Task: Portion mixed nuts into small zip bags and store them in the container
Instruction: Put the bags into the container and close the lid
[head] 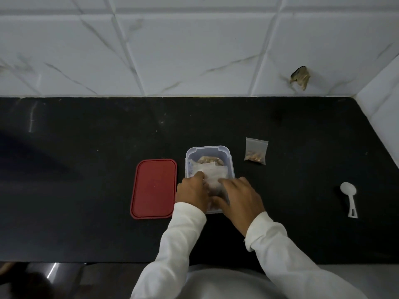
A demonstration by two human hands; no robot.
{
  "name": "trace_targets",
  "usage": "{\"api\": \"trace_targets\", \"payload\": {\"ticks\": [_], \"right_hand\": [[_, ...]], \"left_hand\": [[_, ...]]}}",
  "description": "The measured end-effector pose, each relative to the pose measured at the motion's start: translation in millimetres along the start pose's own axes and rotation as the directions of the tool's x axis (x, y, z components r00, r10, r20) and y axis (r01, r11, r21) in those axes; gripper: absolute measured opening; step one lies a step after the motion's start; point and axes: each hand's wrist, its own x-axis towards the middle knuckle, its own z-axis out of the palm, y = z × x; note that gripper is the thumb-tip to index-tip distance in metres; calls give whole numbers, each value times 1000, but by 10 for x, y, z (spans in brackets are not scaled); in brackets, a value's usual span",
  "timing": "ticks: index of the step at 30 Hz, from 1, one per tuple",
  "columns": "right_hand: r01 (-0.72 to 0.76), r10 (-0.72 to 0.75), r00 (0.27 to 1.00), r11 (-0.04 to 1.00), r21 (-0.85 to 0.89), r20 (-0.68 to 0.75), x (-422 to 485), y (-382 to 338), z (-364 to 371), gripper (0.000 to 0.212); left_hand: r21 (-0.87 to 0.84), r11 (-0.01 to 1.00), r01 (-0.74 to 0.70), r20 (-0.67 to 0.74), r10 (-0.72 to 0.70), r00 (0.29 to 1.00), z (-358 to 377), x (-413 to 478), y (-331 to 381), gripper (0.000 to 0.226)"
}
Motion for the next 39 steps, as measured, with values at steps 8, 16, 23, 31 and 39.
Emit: {"api": "trace_targets", "payload": {"ticks": [8, 16, 23, 31, 39], "right_hand": [[33, -33, 999, 991, -129, 3, 71, -42, 48, 35], [184, -144, 957, 972, -145, 252, 65, -84, 196, 69], [151, -20, 854, 966, -210, 520, 272, -128, 103, 66], [224, -52, 801, 950, -218, 597, 383, -142, 87, 54], [336, -324, 922, 942, -19, 214, 39, 146, -145, 33]], "left_hand": [[69, 980, -185, -117, 193, 974, 78, -44, -7, 81], [230, 857, -461, 208, 419, 884, 207, -206, -116, 72], [456, 784, -420, 458, 198, 867, 181, -36, -15, 65], [440, 756, -484, 623, 131, 771, 14, 135, 103, 72], [442, 837, -323, 438, 112, 892, -116, -131, 316, 63]]}}
